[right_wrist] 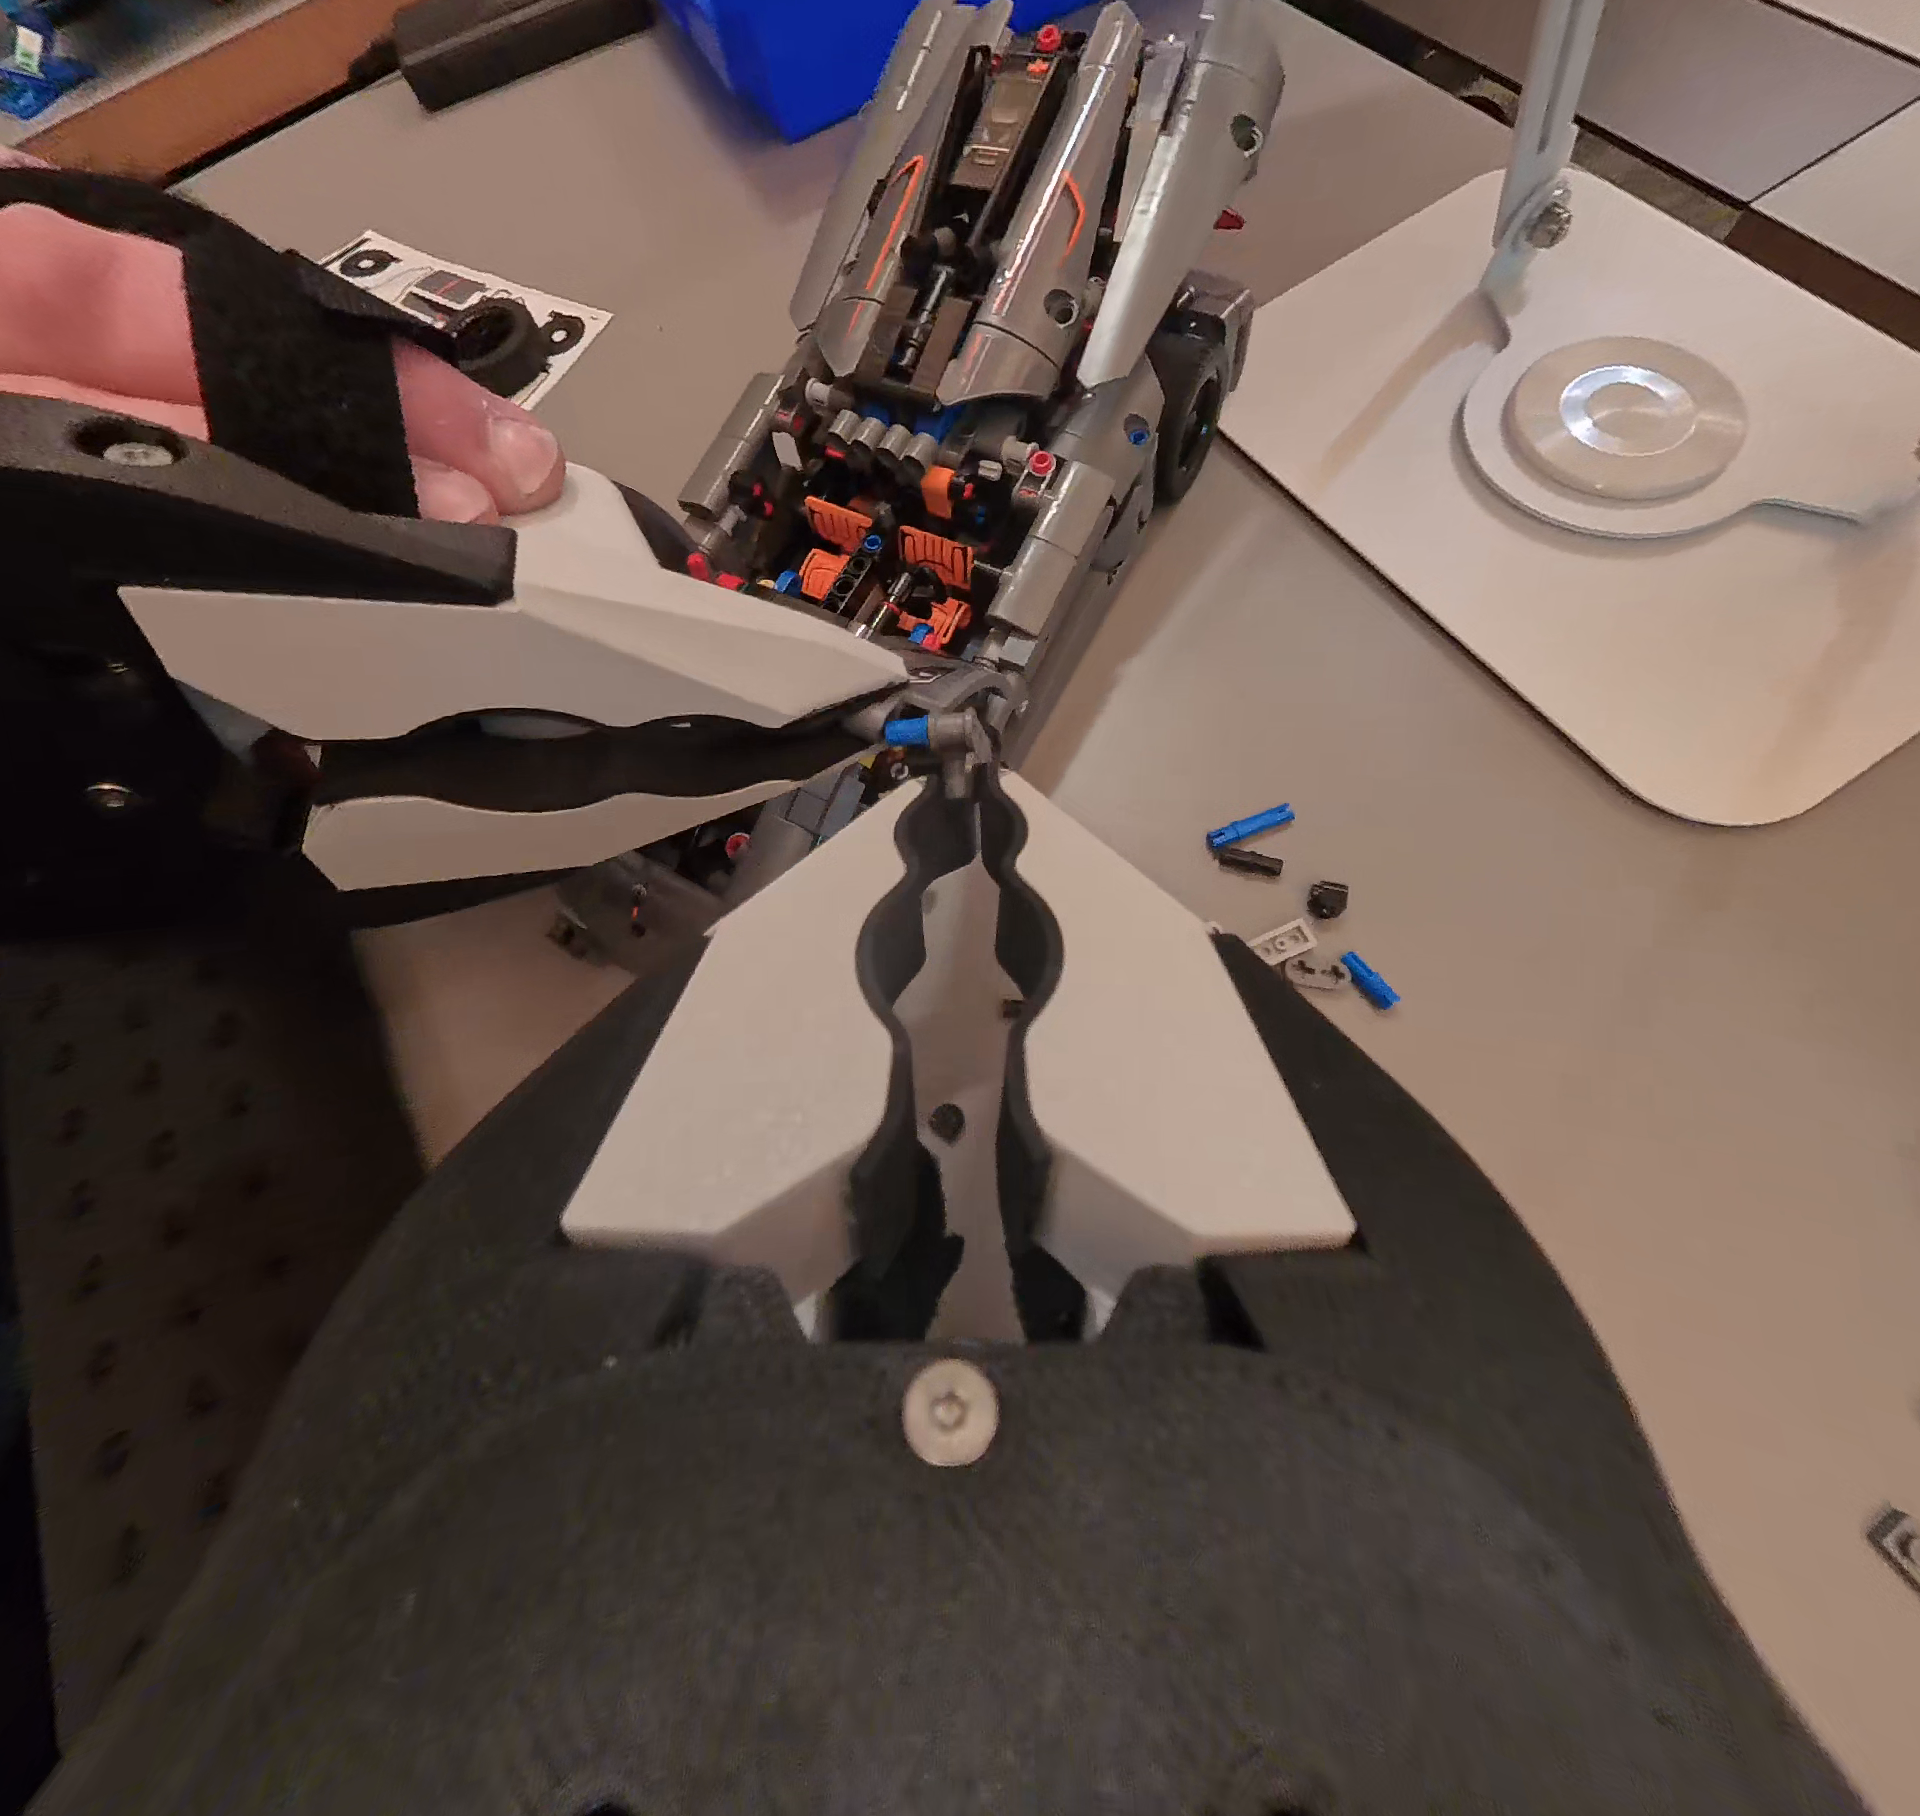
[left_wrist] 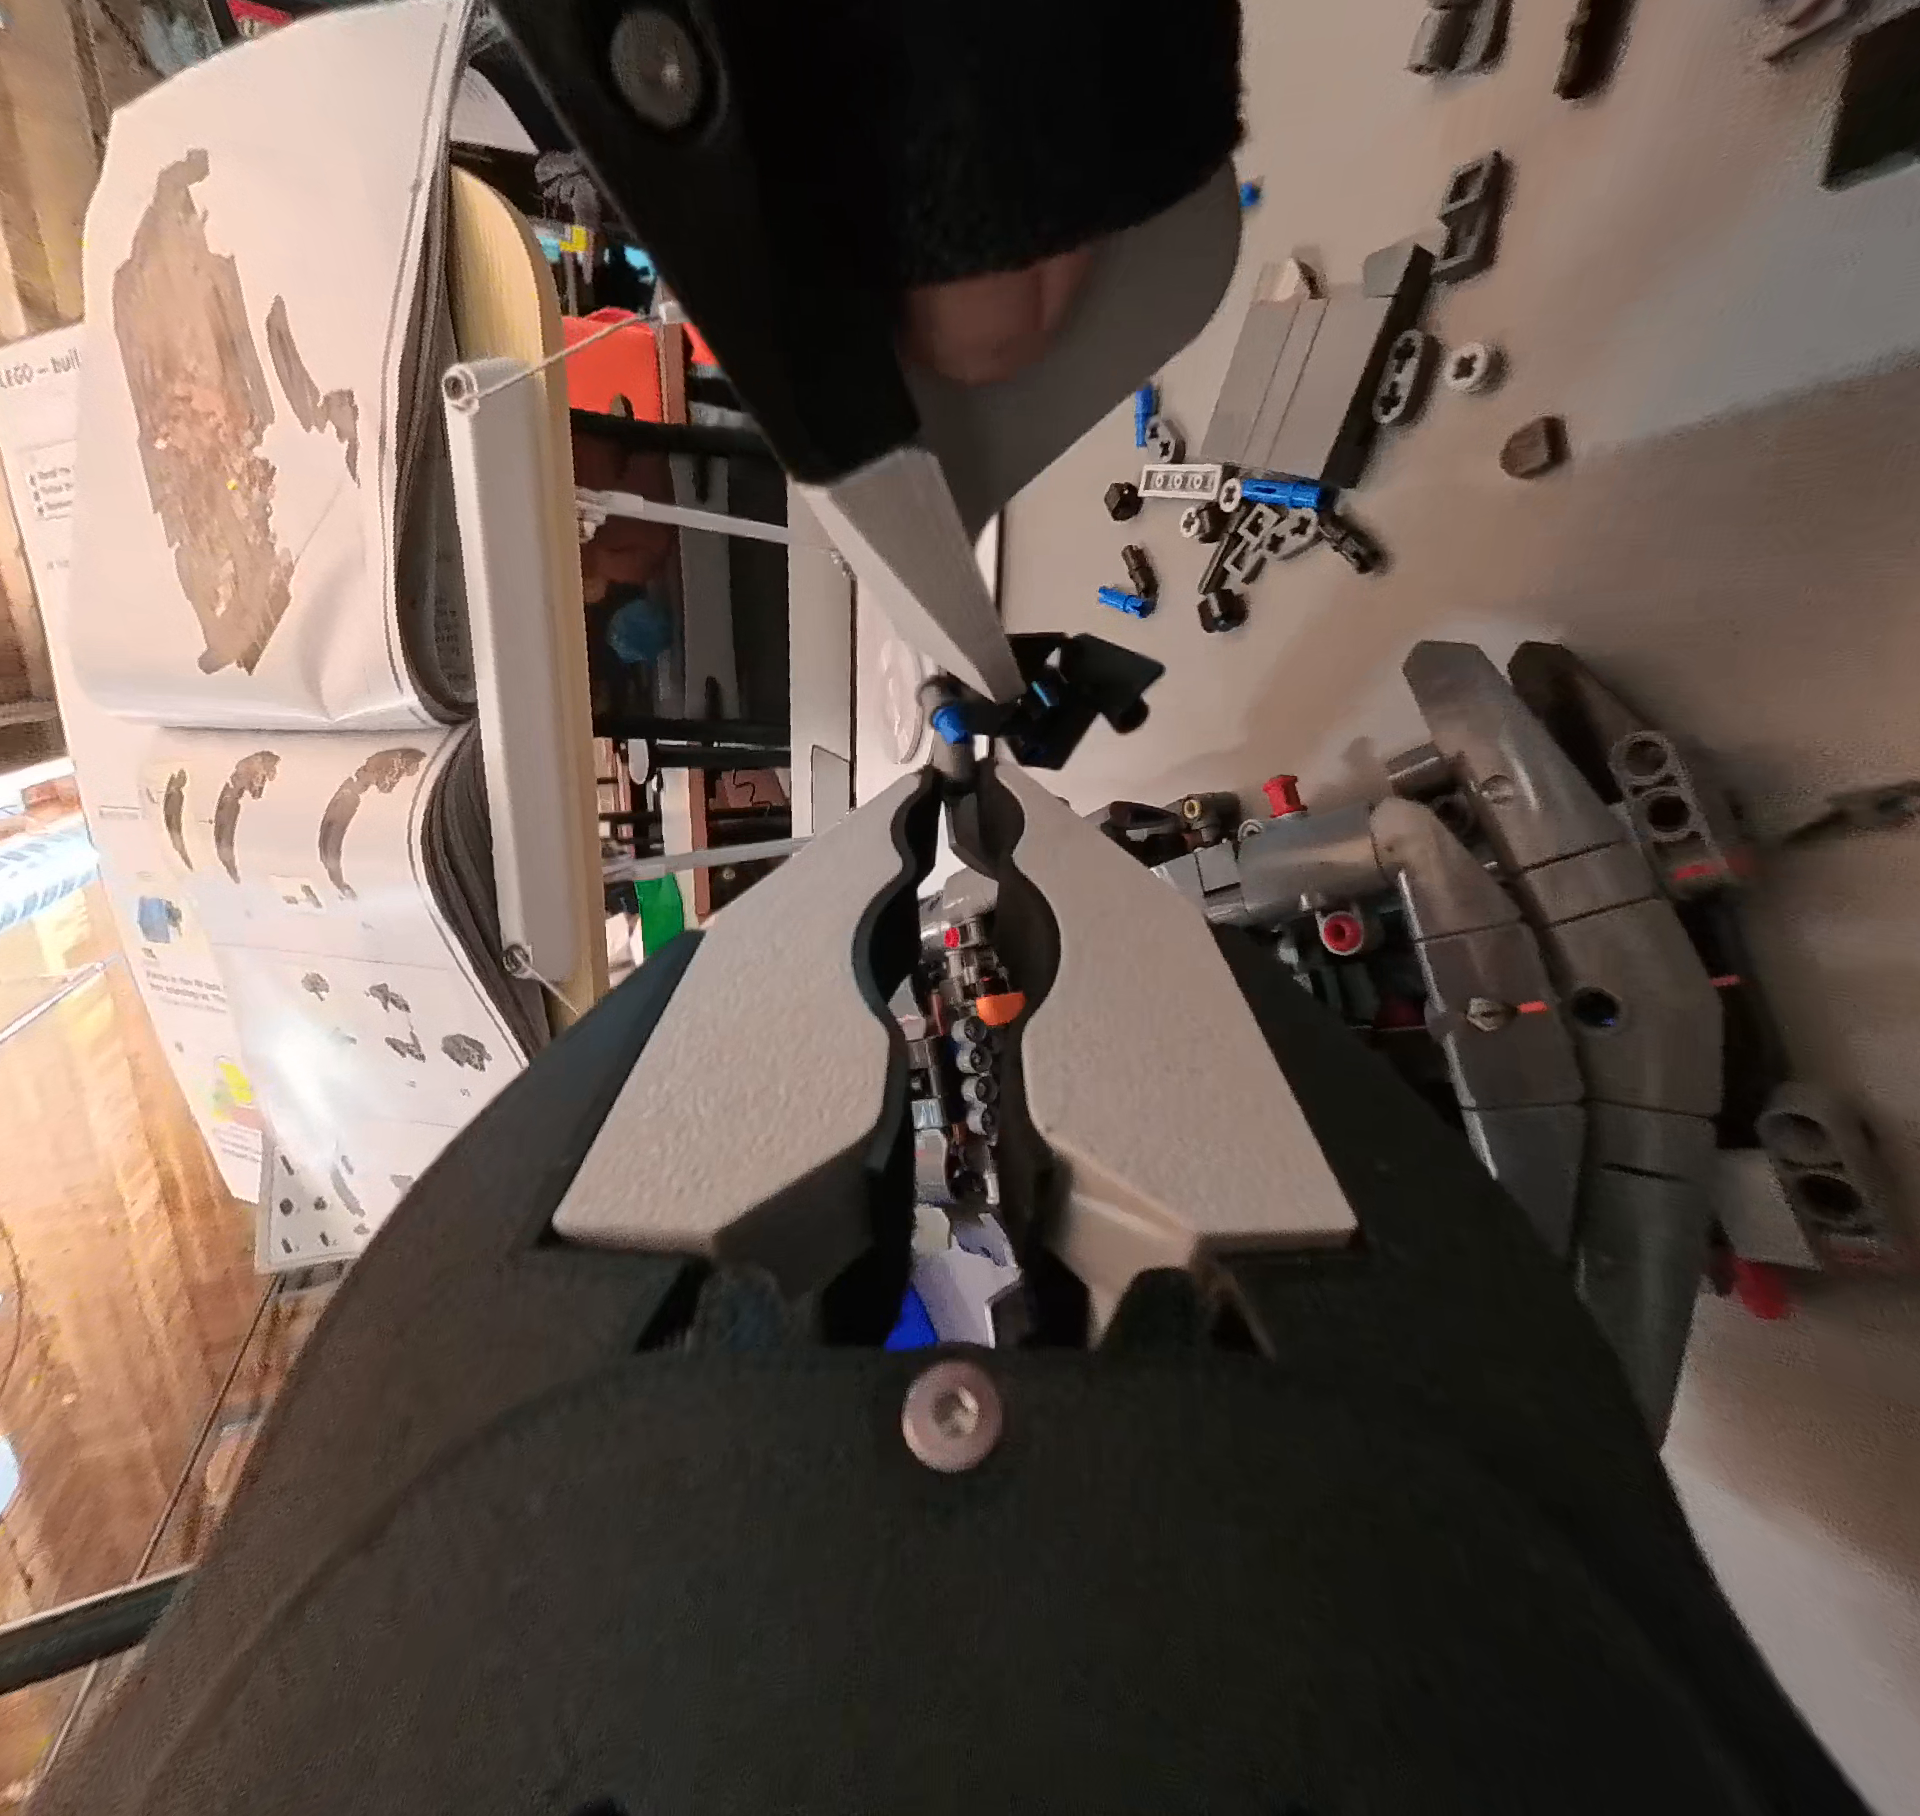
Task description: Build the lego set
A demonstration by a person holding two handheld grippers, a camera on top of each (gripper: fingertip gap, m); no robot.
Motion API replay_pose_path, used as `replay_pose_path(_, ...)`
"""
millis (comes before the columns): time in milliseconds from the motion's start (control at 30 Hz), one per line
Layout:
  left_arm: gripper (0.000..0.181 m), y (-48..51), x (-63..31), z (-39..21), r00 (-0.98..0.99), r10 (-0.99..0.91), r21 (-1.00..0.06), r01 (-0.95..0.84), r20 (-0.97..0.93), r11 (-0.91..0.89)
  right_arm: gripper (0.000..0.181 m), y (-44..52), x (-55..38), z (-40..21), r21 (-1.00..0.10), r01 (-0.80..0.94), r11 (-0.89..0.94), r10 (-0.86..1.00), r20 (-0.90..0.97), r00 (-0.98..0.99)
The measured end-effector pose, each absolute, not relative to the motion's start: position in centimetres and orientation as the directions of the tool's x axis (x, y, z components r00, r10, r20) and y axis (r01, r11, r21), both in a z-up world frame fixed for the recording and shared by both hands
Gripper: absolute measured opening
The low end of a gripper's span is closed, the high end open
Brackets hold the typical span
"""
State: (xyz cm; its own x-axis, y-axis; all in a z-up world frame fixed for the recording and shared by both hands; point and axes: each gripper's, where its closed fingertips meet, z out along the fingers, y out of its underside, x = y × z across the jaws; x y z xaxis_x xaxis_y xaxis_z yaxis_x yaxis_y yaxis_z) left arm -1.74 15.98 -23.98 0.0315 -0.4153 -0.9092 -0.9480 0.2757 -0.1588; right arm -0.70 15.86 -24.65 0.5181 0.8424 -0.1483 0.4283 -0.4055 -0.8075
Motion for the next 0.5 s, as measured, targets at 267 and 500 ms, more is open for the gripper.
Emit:
replay_pose_path(267, 0.004, 16.7, -1.4, -23.9, 0.063, -0.408, -0.172, -0.956, -0.911, 0.238, 0.004, 16.6, -0.5, -24.5, -0.823, 0.398, -0.406, 0.811, -0.124, 0.571)
replay_pose_path(500, 0.004, 17.2, -1.4, -23.8, 0.092, -0.405, -0.193, -0.957, -0.91, 0.216, 0.003, 17.3, -0.4, -24.3, -0.835, 0.39, -0.388, 0.789, -0.083, 0.609)
